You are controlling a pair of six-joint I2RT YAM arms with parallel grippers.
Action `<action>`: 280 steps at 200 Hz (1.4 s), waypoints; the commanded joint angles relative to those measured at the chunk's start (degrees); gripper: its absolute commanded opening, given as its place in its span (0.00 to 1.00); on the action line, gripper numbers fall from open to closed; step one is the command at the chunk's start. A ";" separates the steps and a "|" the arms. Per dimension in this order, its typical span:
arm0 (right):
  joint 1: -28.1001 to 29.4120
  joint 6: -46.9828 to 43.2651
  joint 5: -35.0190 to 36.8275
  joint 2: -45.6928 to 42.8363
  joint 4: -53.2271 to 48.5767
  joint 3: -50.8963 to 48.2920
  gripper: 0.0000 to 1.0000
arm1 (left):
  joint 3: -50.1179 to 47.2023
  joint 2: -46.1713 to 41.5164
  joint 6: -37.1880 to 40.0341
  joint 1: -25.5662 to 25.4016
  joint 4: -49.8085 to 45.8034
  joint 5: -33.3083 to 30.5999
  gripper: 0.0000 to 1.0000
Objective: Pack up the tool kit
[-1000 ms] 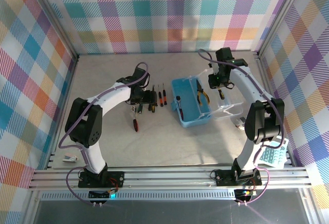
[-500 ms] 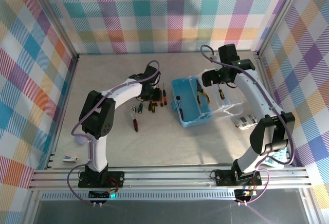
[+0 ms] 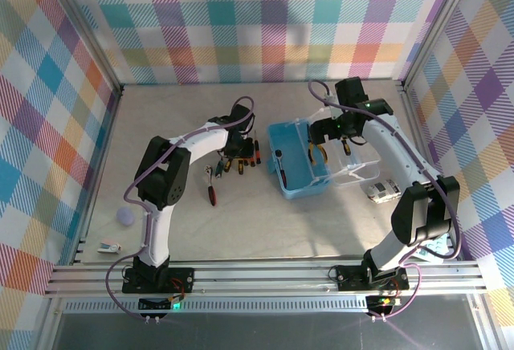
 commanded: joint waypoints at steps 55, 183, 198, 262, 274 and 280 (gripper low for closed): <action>0.30 0.91 -1.09 -2.13 1.03 -1.64 0.99 | 2.77 4.93 0.90 -0.66 -3.77 -5.60 0.20; 0.31 1.33 -1.76 -2.69 1.11 -2.16 0.99 | 3.43 7.87 4.25 -2.60 -6.99 -8.05 0.25; 0.31 1.22 -1.84 -2.99 1.11 -2.17 0.99 | 3.45 8.05 4.16 -2.60 -6.86 -6.96 0.23; 0.30 1.16 -2.27 -4.20 0.94 -2.21 0.99 | 4.07 7.09 4.15 -2.43 -8.45 -6.63 0.00; 0.30 1.16 -2.39 -4.68 0.78 -2.08 0.99 | 4.00 5.45 4.33 -2.26 -9.09 -7.05 0.00; 0.28 1.15 -2.61 -4.91 0.76 -2.07 0.99 | 3.91 4.41 4.41 -2.10 -9.18 -7.03 0.00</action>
